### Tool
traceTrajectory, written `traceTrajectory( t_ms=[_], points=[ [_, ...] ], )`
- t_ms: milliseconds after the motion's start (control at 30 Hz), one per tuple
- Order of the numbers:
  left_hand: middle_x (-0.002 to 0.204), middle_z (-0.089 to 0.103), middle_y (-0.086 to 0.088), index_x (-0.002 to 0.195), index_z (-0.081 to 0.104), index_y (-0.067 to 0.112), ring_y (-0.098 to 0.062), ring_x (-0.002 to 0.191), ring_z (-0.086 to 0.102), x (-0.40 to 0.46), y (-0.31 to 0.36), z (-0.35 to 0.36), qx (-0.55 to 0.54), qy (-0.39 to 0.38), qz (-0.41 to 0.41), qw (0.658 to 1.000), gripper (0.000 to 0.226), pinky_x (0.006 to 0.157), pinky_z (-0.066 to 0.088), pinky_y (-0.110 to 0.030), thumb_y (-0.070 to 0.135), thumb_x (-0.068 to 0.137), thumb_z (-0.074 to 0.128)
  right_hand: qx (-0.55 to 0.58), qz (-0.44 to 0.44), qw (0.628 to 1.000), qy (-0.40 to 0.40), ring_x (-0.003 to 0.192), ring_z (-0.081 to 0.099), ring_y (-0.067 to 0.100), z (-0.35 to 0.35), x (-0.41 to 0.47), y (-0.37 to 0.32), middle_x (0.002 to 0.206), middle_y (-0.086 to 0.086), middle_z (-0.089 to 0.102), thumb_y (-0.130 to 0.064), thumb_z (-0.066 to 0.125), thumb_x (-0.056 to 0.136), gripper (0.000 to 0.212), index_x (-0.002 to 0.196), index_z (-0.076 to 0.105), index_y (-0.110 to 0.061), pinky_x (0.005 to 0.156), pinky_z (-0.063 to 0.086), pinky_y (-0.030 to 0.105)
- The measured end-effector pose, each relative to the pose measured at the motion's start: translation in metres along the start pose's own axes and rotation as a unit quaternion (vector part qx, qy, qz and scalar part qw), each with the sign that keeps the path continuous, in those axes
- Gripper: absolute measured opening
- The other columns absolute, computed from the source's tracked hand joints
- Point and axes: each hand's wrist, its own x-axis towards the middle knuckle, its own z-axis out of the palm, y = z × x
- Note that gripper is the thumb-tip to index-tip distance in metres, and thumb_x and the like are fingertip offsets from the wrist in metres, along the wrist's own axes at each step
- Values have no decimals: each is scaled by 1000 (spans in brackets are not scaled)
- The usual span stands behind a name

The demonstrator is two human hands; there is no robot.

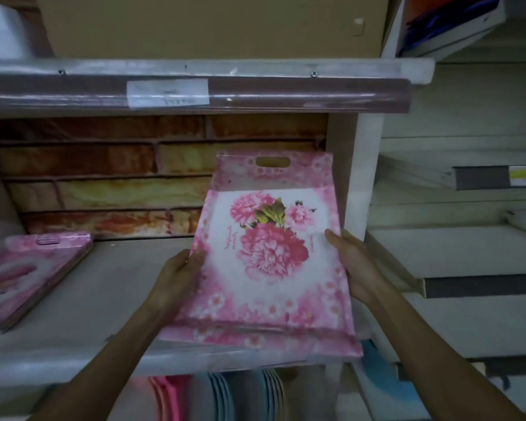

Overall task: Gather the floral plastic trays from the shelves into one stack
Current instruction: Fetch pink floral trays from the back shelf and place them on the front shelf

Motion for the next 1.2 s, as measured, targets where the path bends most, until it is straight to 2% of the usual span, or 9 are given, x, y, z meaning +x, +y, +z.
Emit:
traceTrajectory(
  t_ms=[67, 133, 233, 367, 500, 567, 700, 900, 1200],
  points=[
    [99, 73, -25, 104, 66, -2, -42, 81, 69, 12, -3, -1, -16, 26, -15, 999, 45, 76, 58, -51, 40, 98, 52, -36, 3, 999, -7, 108, 68, 29, 5, 4, 5, 120, 10, 70, -20, 55, 99, 33, 131, 58, -13, 95, 54, 44],
    [90, 72, -21, 104, 65, -7, -30, 69, 64, 22, -4, -1, -42, 46, -33, 998, 43, 67, 54, -37, 34, 99, 51, -100, -5, 995, -3, 106, 69, 25, 9, 7, 9, 120, 4, 71, -18, 57, 97, 35, 132, 57, -19, 95, 54, 45],
    [84, 65, -19, 101, 64, -14, -25, 73, 56, 34, -10, 0, -43, 66, -46, 996, 45, 68, 46, -37, 29, 100, 50, -123, -11, 992, -20, 108, 68, 26, 12, 15, 15, 123, 4, 69, -7, 56, 96, 40, 133, 56, -20, 98, 52, 49],
    [77, 65, -15, 91, 63, -5, -23, 68, 55, 41, -21, 1, 21, 64, -22, 997, 39, 60, 44, -31, 30, 100, 49, -151, -30, 988, -17, 115, 64, 28, 12, 20, 25, 127, 4, 66, -2, 52, 97, 43, 135, 54, -22, 100, 49, 51],
    [90, 67, -17, 112, 56, -3, -26, 73, 60, 49, -31, 1, 130, 55, -1, 990, 30, 65, 44, -30, 24, 98, 52, -209, -25, 978, 16, 104, 69, 24, 8, 24, 36, 118, 3, 70, -4, 53, 96, 37, 127, 59, -23, 94, 54, 46],
    [91, 66, -14, 116, 53, -1, -25, 73, 59, 50, -37, 2, 162, 64, 6, 985, 28, 66, 40, -29, 20, 98, 51, -255, -18, 966, 27, 99, 70, 22, 8, 23, 46, 117, 3, 70, -7, 53, 96, 37, 129, 58, -23, 89, 57, 41],
    [105, 68, -21, 117, 55, -1, -34, 90, 63, 51, -54, 1, 215, 57, -6, 975, 29, 73, 39, -30, 20, 98, 51, -297, 0, 955, 29, 90, 67, 8, 8, 19, 68, 116, 0, 67, -7, 51, 95, 43, 135, 53, -20, 64, 54, 14],
    [98, 69, -16, 115, 58, -1, -12, 63, 52, 47, -68, 4, 251, 39, -3, 967, 27, 50, 34, -11, 19, 99, 49, -320, 35, 946, 33, 81, 63, 3, 2, 20, 84, 113, -1, 64, -4, 52, 94, 45, 138, 52, -16, 51, 47, 6],
    [109, 72, -20, 122, 61, 2, -36, 102, 66, 45, -77, 4, 318, -5, 7, 948, 32, 84, 47, -32, 21, 101, 46, -346, 53, 936, 25, 82, 61, 6, -6, 24, 91, 109, -2, 63, -8, 54, 96, 40, 134, 54, -19, 49, 43, 2]
  ],
)
